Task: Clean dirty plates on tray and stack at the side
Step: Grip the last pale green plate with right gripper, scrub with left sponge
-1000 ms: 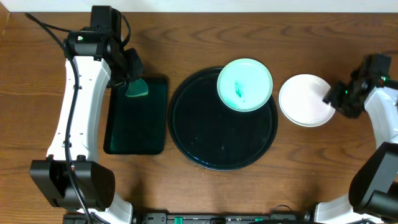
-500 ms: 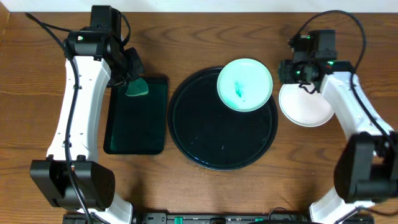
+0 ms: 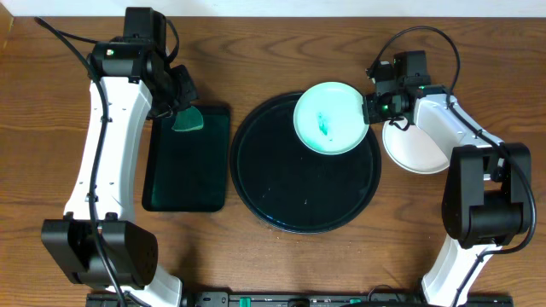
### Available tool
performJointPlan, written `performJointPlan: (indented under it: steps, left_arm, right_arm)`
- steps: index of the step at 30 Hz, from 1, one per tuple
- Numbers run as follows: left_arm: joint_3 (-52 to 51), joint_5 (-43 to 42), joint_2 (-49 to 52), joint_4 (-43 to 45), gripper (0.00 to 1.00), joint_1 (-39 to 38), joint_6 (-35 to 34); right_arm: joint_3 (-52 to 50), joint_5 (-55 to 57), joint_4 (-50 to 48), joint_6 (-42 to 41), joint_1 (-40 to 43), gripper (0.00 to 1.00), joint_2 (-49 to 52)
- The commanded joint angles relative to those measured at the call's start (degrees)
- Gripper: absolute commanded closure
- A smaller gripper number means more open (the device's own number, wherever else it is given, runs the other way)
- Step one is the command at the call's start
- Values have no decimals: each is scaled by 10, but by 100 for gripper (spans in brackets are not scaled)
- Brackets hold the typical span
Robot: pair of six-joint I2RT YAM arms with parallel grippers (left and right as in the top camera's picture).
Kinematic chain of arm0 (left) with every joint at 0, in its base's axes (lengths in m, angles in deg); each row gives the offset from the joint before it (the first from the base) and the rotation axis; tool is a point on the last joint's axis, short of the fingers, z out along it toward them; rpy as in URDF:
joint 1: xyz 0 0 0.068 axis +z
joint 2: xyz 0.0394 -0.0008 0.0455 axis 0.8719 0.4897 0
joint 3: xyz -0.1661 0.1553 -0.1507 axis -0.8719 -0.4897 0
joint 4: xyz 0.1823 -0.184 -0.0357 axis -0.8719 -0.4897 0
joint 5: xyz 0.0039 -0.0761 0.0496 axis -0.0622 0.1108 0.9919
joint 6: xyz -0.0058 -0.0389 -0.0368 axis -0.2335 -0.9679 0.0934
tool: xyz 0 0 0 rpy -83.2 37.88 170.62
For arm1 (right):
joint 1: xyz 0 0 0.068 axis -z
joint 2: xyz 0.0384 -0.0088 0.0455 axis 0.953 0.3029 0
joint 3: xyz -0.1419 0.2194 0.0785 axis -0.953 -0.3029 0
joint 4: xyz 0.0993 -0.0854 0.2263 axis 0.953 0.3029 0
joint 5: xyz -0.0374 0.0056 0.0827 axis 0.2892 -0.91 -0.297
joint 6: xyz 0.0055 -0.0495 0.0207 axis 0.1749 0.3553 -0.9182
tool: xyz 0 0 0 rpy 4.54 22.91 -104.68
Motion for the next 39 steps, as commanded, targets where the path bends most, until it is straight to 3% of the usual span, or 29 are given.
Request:
performJointPlan:
  steps: [1,6,14,26,39]
  left_arm:
    - [4,5,2,1,93,3,-5]
    - [3,5,2,0,93,3,-5]
    - [-31,4,2,-2,93,1,-5]
    - [-39,-2,9,2,93,-69,-6]
    - [-76,-9,97,54,93,-215,-46]
  right_arm:
    - [33,-27,13,-9,-4,99,-19]
    - [51,-27,84,-44,-17,99,-51]
    - [25,-18,231,-229,-71,99,-60]
    - [-93,0,103,-319,-139,99,-50]
    - [-96,-6,97,-328,-132,99,-34]
